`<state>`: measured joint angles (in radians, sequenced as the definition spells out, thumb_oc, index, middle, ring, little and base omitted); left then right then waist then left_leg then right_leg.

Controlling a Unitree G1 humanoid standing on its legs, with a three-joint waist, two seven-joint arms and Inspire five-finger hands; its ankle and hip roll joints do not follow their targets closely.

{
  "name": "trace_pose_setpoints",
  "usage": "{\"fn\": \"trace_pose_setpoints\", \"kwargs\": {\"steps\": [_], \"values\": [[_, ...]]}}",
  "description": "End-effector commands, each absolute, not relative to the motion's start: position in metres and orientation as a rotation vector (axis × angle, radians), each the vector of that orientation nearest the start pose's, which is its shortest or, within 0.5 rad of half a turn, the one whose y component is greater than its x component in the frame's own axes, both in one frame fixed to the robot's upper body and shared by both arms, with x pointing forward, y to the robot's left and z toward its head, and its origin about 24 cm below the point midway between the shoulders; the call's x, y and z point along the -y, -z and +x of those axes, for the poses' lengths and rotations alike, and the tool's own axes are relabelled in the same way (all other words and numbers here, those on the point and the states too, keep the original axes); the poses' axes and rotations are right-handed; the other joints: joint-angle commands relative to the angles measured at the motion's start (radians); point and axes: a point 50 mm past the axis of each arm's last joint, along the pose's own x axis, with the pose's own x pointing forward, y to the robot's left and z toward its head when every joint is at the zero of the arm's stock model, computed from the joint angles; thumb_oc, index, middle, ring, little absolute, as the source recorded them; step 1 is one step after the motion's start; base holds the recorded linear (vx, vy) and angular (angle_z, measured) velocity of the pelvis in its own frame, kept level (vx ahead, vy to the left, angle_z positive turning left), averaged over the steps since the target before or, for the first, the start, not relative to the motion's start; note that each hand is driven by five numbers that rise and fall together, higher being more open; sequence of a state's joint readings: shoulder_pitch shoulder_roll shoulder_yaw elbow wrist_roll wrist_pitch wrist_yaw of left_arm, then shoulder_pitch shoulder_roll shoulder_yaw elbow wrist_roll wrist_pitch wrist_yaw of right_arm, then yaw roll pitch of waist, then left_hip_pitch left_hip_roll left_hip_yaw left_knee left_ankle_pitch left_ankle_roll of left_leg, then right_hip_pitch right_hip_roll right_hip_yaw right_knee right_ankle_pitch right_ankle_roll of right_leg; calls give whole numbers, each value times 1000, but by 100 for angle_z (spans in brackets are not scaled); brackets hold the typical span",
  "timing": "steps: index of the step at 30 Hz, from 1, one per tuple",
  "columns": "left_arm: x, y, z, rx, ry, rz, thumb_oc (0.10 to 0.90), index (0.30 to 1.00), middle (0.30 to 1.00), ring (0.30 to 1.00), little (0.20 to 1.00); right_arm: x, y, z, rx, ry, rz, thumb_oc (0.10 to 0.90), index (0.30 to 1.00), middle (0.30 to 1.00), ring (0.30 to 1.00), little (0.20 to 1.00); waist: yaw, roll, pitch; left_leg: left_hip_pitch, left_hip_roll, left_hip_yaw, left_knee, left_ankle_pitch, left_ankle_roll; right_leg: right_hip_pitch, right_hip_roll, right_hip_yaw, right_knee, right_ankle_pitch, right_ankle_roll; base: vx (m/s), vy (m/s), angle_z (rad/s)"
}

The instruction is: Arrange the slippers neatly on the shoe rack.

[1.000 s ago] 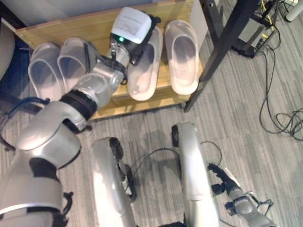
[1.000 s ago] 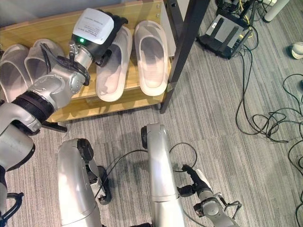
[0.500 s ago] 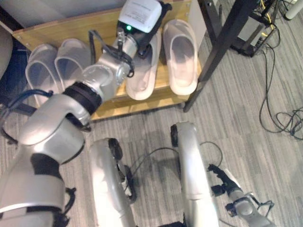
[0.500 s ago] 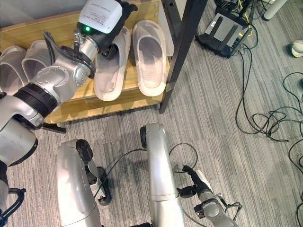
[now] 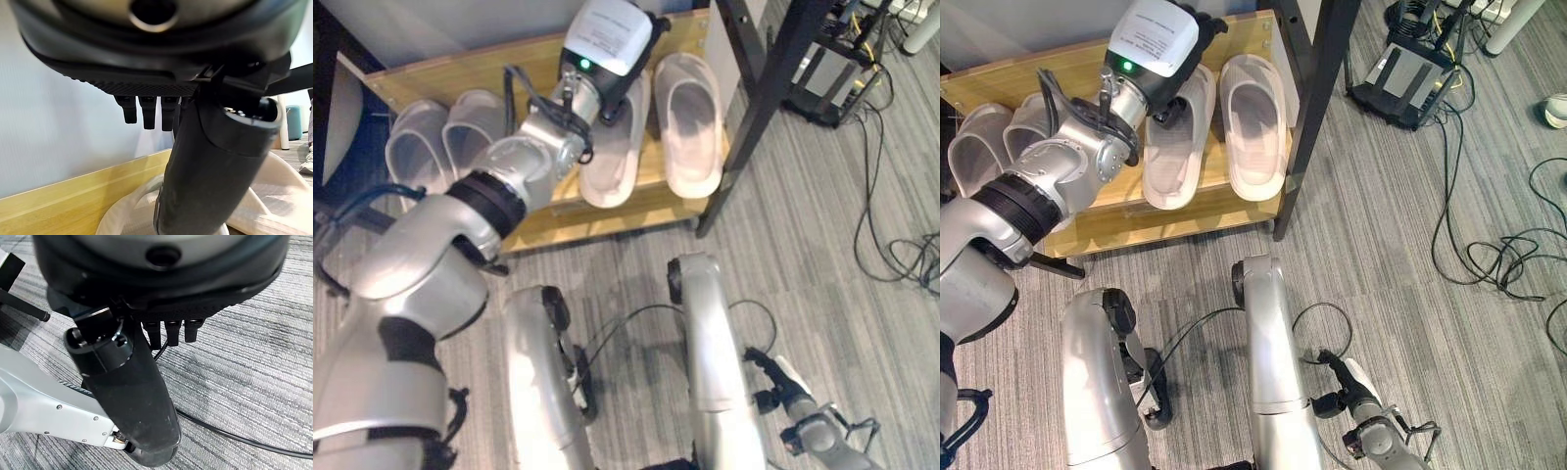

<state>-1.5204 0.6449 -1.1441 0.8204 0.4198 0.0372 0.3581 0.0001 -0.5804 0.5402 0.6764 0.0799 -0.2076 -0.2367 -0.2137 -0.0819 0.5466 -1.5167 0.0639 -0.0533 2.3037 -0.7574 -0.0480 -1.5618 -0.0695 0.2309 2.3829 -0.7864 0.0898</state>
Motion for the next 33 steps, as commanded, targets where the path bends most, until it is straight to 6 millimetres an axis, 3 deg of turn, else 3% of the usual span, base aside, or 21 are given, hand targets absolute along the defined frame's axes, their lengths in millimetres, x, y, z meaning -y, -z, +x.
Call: {"fn": "trace_pose_setpoints", "kwargs": {"steps": [1, 10, 33], "values": [[-113, -394, 380, 966, -397, 1775, 800, 900, 900, 900, 900, 247, 65, 197, -434, -90, -694, 800, 900, 900, 900, 900, 25, -24, -27, -53, -58, 40, -77, 27, 148, -8, -7, 5, -112, 56, -173, -35, 20, 1], [-104, -392, 377, 1017, -387, 1850, 800, 900, 900, 900, 900, 249, 64, 198, -429, -83, -709, 800, 900, 900, 900, 900, 35, -17, -27, -53, -60, 36, -78, 28, 148, -8, -3, -1, -115, 63, -171, -12, 5, 1], [-127, -363, 381, 955, -347, 1769, 800, 900, 900, 900, 900, 245, 70, 193, -444, -87, -722, 800, 900, 900, 900, 900, 62, -6, -27, -53, -62, 30, -78, 49, 138, -8, 7, -15, -126, 94, -168, -2, 1, 0]]}}
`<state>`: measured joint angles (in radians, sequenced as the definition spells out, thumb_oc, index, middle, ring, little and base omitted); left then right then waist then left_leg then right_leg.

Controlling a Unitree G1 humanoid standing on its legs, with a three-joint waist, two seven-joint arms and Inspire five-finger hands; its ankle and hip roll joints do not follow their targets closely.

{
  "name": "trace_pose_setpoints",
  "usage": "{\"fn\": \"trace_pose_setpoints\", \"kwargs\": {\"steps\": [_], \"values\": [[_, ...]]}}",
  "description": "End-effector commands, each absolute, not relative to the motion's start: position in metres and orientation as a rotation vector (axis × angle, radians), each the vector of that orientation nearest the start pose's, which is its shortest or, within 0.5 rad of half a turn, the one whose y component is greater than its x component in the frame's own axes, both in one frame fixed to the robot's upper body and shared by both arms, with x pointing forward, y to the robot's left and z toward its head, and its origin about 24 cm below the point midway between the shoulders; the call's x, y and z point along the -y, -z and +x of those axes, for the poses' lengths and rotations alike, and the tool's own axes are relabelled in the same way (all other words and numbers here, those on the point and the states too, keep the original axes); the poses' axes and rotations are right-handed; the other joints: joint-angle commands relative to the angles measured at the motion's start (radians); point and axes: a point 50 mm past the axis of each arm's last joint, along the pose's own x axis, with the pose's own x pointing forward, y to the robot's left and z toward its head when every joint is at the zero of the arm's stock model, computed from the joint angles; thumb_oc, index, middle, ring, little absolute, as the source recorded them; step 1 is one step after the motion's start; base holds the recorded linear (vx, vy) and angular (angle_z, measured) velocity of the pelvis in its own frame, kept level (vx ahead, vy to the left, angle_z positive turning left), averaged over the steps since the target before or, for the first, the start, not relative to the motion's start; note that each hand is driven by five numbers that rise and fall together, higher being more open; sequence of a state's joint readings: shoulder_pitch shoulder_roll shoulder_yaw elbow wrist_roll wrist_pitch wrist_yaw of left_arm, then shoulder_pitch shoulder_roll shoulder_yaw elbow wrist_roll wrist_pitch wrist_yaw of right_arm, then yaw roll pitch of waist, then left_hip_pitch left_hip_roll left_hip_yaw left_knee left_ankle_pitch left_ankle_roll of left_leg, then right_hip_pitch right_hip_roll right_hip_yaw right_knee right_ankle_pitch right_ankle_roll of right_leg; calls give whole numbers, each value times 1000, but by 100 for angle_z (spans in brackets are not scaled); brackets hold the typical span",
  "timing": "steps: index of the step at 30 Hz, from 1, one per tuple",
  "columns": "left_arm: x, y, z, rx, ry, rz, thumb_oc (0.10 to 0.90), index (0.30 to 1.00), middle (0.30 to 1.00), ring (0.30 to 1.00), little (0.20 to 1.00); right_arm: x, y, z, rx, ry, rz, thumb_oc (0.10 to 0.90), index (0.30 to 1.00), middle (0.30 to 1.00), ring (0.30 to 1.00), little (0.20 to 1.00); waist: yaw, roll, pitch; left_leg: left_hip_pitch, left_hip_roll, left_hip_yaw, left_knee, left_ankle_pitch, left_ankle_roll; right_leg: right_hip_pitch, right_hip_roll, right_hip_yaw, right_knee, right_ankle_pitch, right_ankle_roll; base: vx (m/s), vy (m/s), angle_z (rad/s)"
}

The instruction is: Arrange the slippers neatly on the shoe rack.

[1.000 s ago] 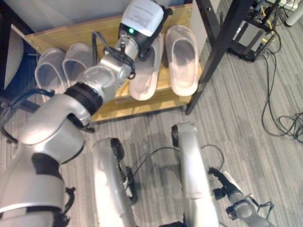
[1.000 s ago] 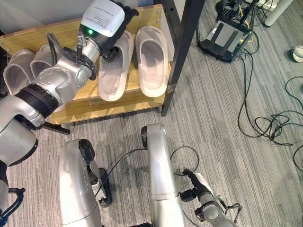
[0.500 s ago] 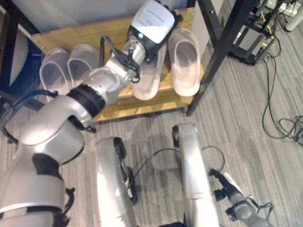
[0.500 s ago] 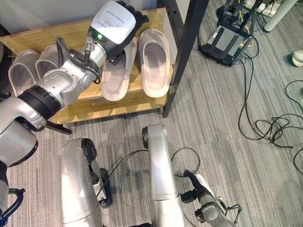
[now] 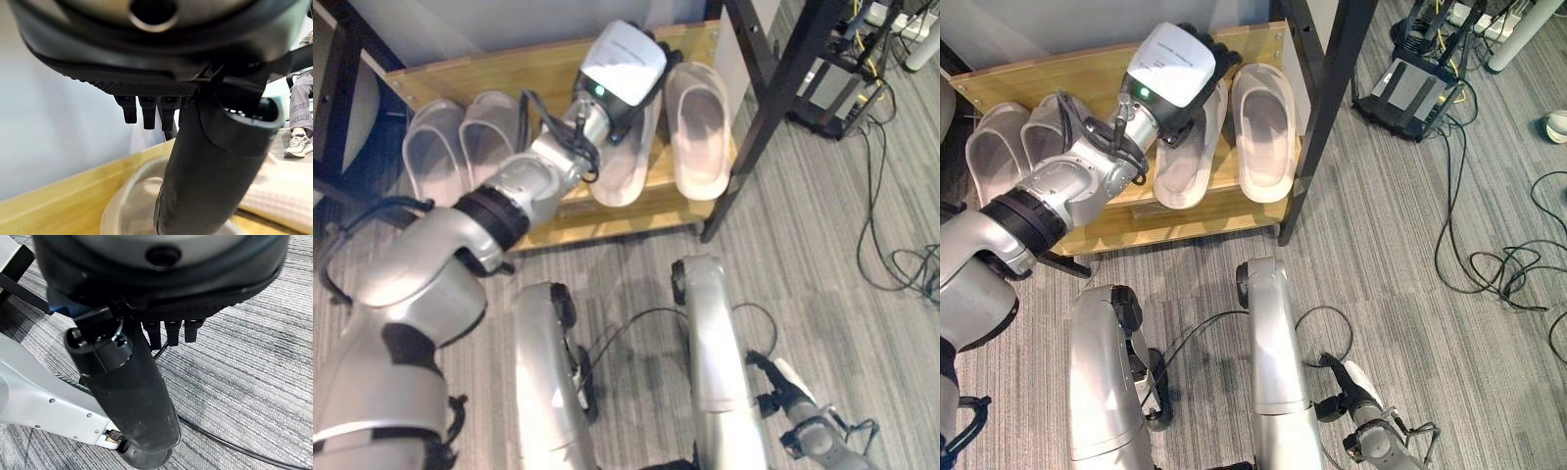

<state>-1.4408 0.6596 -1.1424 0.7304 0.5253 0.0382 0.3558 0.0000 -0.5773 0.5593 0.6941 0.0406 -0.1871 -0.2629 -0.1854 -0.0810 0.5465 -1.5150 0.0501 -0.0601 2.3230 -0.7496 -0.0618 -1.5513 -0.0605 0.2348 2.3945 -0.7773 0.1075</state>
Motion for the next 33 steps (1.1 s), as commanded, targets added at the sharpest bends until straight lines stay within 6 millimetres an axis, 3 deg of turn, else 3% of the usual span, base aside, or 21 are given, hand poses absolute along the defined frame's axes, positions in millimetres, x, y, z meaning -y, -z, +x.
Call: {"fn": "trace_pose_setpoints", "kwargs": {"steps": [1, 12, 24, 33], "values": [[-128, -364, 380, 958, -347, 1761, 800, 900, 900, 900, 900, 245, 70, 194, -445, -85, -722, 800, 900, 900, 900, 900, 36, -4, -27, -55, -48, 37, -98, 42, 151, -19, -2, -19, -137, 85, -186, 0, 0, 0], [-144, -350, 373, 954, -321, 1628, 800, 900, 900, 900, 900, 243, 75, 189, -471, -78, -719, 800, 900, 900, 900, 900, 57, 11, -27, -55, -53, 33, -98, 43, 146, -19, 2, -34, -139, 89, -187, 0, 0, 0], [-170, -339, 361, 952, -342, 1324, 800, 900, 900, 900, 900, 238, 82, 184, -501, -80, -705, 800, 900, 900, 900, 900, 74, 28, -27, -55, -63, 31, -103, 36, 146, -19, 5, -35, -142, 90, -193, 0, 0, 0], [-197, -320, 359, 850, -333, 967, 800, 900, 900, 900, 900, 233, 87, 182, -523, -92, -693, 800, 900, 900, 900, 900, 81, 36, -27, -55, -64, 26, -103, 34, 142, -19, 6, -34, -148, 93, -194, 0, 0, 0]]}}
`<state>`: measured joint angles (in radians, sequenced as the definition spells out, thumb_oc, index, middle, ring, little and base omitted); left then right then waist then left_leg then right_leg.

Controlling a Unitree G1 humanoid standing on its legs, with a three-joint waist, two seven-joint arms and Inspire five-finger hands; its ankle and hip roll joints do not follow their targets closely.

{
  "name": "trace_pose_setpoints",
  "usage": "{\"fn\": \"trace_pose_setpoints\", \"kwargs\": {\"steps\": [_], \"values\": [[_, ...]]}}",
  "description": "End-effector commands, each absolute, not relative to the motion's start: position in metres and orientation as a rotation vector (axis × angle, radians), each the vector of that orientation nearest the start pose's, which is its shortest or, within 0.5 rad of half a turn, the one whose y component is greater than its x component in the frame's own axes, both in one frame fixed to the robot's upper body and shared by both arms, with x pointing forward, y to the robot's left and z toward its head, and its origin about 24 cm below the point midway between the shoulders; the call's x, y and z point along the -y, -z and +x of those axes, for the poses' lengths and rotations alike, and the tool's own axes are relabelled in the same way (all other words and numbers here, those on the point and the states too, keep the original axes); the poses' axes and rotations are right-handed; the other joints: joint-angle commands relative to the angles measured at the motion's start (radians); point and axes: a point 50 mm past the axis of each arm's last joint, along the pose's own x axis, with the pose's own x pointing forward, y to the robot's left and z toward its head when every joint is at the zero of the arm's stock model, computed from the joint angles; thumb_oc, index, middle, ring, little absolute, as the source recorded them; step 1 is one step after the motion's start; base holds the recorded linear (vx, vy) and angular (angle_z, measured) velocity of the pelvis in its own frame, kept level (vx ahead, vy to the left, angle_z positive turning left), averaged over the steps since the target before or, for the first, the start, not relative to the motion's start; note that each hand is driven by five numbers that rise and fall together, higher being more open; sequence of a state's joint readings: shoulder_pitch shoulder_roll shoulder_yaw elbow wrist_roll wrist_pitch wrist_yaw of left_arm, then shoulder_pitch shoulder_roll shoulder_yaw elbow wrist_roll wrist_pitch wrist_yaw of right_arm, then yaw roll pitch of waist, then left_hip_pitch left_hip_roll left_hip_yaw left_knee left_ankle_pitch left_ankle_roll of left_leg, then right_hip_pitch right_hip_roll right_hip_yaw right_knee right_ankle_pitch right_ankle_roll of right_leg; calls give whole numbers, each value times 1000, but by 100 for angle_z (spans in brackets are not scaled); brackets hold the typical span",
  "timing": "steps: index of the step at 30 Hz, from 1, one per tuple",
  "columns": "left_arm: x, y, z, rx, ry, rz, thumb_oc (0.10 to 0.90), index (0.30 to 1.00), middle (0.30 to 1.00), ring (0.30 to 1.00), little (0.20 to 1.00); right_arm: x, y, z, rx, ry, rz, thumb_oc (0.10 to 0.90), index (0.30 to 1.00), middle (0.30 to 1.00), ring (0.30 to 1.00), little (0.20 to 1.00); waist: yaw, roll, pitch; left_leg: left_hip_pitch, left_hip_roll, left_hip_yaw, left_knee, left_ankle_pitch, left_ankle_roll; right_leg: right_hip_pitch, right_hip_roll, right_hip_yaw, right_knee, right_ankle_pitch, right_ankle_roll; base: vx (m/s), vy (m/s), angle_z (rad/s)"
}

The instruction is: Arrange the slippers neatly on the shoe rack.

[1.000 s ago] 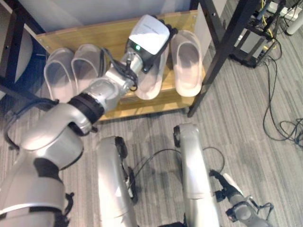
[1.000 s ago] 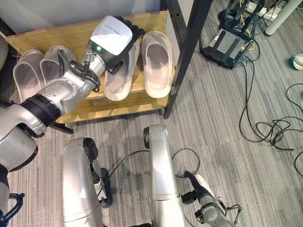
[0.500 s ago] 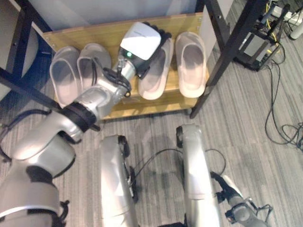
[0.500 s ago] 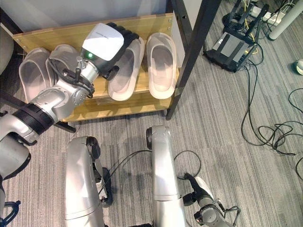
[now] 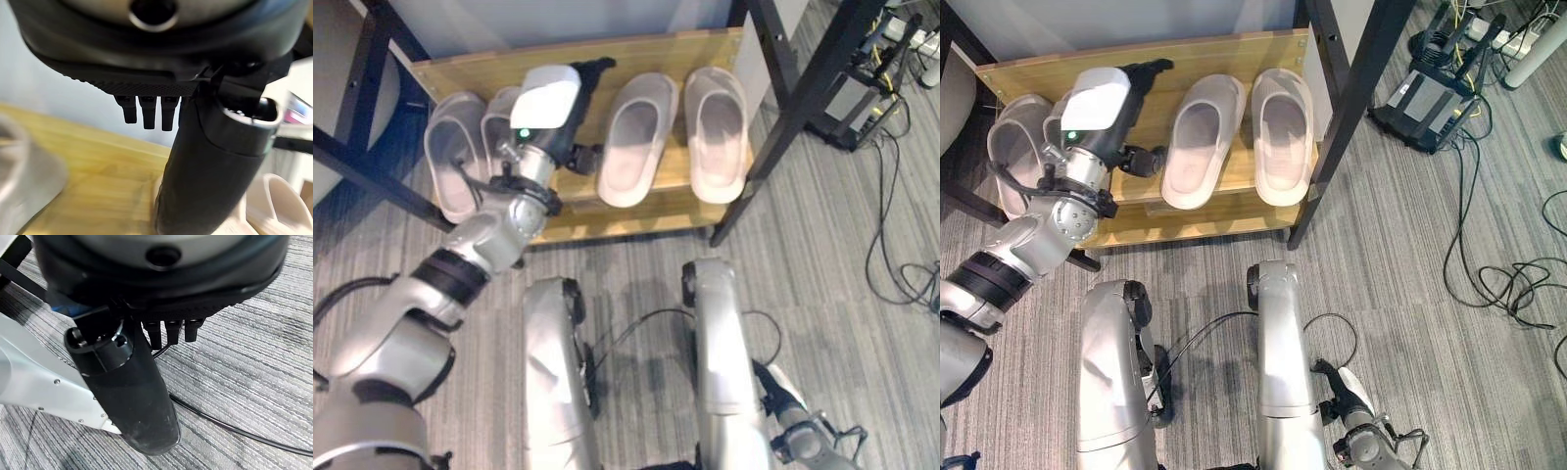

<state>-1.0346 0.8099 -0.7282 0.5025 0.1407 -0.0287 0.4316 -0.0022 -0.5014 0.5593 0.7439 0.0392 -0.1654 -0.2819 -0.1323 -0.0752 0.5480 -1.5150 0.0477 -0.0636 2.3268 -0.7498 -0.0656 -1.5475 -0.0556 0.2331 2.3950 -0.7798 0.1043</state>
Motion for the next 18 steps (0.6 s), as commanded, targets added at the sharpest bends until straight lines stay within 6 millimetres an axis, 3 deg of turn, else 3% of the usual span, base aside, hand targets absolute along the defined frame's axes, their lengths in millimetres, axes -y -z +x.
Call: {"fn": "trace_pose_setpoints", "kwargs": {"steps": [1, 7, 9, 18], "values": [[-200, -317, 359, 829, -327, 922, 800, 900, 900, 900, 900, 232, 87, 182, -525, -93, -690, 800, 900, 900, 900, 900, 28, 32, -28, -55, -62, 28, -107, 34, 146, -22, 0, -31, -149, 94, -191, 0, 0, 0], [-198, -307, 361, 788, -267, 863, 800, 900, 900, 900, 900, 232, 88, 182, -536, -95, -690, 800, 900, 900, 900, 900, 27, 32, -28, -55, -63, 29, -109, 31, 145, -22, -1, -26, -147, 93, -190, 0, 0, 0], [-189, -304, 358, 793, -174, 798, 800, 900, 900, 900, 900, 231, 89, 181, -543, -97, -692, 800, 900, 900, 900, 900, 29, 36, -28, -55, -62, 28, -108, 30, 145, -22, 1, -26, -148, 93, -190, 0, 0, 0], [-172, -302, 353, 824, -72, 786, 800, 900, 900, 900, 900, 234, 92, 179, -568, -98, -708, 800, 900, 900, 900, 900, 29, 36, -28, -55, -64, 27, -107, 28, 143, -22, 1, -26, -148, 94, -189, 0, 0, 0]]}}
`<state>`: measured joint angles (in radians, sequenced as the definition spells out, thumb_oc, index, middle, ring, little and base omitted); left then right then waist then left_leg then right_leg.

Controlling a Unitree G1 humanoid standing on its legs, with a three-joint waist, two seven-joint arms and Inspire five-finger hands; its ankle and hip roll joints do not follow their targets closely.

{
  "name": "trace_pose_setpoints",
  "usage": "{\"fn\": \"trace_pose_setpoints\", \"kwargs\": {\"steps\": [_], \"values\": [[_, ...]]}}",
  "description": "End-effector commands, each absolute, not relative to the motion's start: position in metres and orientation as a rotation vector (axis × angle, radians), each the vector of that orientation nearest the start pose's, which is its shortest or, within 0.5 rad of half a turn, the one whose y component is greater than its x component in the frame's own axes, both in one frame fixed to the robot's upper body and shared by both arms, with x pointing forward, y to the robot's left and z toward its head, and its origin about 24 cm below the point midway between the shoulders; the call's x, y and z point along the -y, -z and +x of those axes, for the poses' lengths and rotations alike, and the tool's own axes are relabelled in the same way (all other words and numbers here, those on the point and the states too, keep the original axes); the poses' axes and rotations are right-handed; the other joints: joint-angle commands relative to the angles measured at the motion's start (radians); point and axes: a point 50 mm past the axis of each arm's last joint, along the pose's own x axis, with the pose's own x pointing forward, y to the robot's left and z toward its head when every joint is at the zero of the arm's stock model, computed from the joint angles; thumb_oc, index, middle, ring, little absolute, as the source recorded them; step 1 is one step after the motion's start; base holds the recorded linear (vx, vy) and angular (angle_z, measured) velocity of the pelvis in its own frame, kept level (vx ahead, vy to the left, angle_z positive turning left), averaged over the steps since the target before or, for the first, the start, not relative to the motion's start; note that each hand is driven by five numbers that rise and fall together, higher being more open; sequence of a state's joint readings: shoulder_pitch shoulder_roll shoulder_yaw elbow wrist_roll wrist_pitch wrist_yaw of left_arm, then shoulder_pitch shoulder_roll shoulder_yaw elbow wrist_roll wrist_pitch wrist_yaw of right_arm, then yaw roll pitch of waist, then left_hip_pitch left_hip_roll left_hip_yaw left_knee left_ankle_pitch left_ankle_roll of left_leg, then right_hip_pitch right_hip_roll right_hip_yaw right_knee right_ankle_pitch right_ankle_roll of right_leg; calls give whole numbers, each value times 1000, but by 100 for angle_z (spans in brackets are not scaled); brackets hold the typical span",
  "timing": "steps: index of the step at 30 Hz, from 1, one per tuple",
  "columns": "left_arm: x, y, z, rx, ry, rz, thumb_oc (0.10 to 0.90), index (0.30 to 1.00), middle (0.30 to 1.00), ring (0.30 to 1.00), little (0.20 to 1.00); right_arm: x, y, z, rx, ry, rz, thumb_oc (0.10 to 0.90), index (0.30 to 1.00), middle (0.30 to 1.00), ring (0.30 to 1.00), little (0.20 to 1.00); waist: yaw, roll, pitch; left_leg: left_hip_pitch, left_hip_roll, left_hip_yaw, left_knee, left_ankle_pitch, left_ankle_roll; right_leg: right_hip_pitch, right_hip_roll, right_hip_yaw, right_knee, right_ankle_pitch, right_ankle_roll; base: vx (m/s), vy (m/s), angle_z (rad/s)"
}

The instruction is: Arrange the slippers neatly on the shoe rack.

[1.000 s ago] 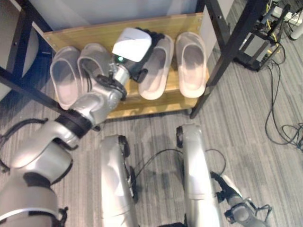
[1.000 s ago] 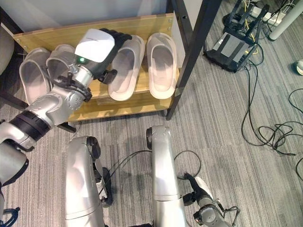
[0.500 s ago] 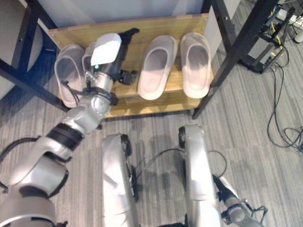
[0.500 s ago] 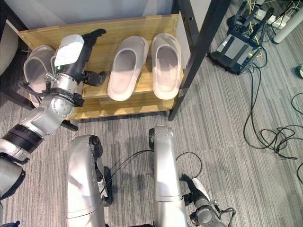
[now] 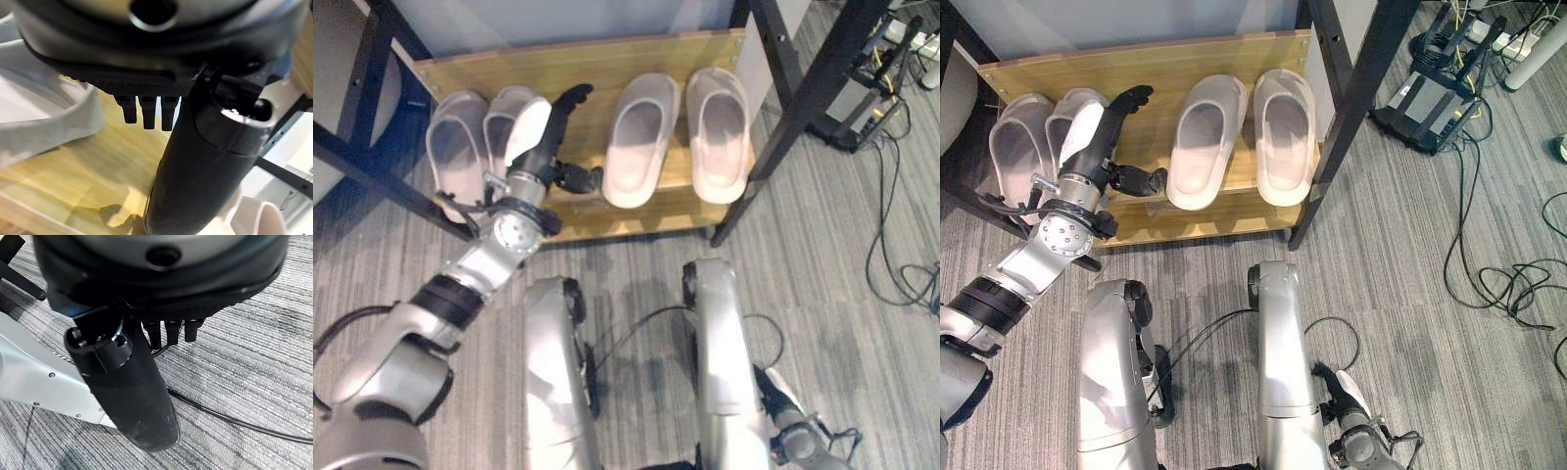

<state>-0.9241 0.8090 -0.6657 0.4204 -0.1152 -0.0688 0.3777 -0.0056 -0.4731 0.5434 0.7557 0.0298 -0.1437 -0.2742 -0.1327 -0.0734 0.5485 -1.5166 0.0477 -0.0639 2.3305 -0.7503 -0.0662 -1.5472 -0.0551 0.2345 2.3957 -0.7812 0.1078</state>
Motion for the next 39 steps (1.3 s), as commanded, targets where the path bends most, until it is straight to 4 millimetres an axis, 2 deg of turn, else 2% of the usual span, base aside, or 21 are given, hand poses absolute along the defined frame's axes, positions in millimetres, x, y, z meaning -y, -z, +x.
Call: {"fn": "trace_pose_setpoints", "kwargs": {"steps": [1, 12, 19, 26, 28, 31, 39], "values": [[-170, -302, 353, 831, -64, 789, 800, 900, 900, 900, 900, 235, 93, 179, -570, -98, -709, 800, 900, 900, 900, 900, 29, 34, -29, -53, -64, 28, -111, 29, 143, -23, 0, -27, -149, 96, -192, 0, 0, 0], [-145, -315, 354, 894, -30, 819, 800, 900, 900, 900, 900, 236, 94, 181, -576, -105, -727, 800, 900, 900, 900, 900, 23, 34, -29, -53, -66, 38, -113, 32, 141, -23, 0, -20, -146, 93, -192, 0, 0, 0], [-117, -309, 363, 883, 15, 836, 800, 900, 900, 900, 900, 237, 93, 185, -575, -115, -751, 800, 900, 900, 900, 900, 8, 26, -29, -53, -68, 41, -114, 37, 141, -23, 2, -15, -143, 93, -189, 0, 0, 0], [-92, -318, 361, 935, 58, 864, 800, 900, 900, 900, 900, 239, 93, 186, -579, -112, -756, 800, 900, 900, 900, 900, -1, 18, -29, -53, -71, 42, -112, 31, 142, -23, 1, -10, -139, 86, -188, 0, 0, 0], [-91, -320, 361, 944, 53, 864, 800, 900, 900, 900, 900, 238, 94, 186, -580, -114, -754, 800, 900, 900, 900, 900, -1, 18, -29, -53, -71, 44, -112, 30, 142, -23, 1, -9, -137, 87, -187, 0, 0, 0], [-101, -325, 362, 958, -23, 891, 800, 900, 900, 900, 900, 238, 93, 187, -570, -114, -767, 800, 900, 900, 900, 900, 2, 19, -29, -53, -70, 43, -112, 30, 140, -23, 2, -8, -140, 92, -185, 0, 0, 0], [-111, -337, 352, 1032, -77, 935, 800, 900, 900, 900, 900, 236, 86, 200, -518, -131, -836, 800, 900, 900, 900, 900, 35, 27, -29, -53, -74, 32, -104, 37, 134, -23, 8, -22, -137, 113, -182, -1, -1, 1]]}}
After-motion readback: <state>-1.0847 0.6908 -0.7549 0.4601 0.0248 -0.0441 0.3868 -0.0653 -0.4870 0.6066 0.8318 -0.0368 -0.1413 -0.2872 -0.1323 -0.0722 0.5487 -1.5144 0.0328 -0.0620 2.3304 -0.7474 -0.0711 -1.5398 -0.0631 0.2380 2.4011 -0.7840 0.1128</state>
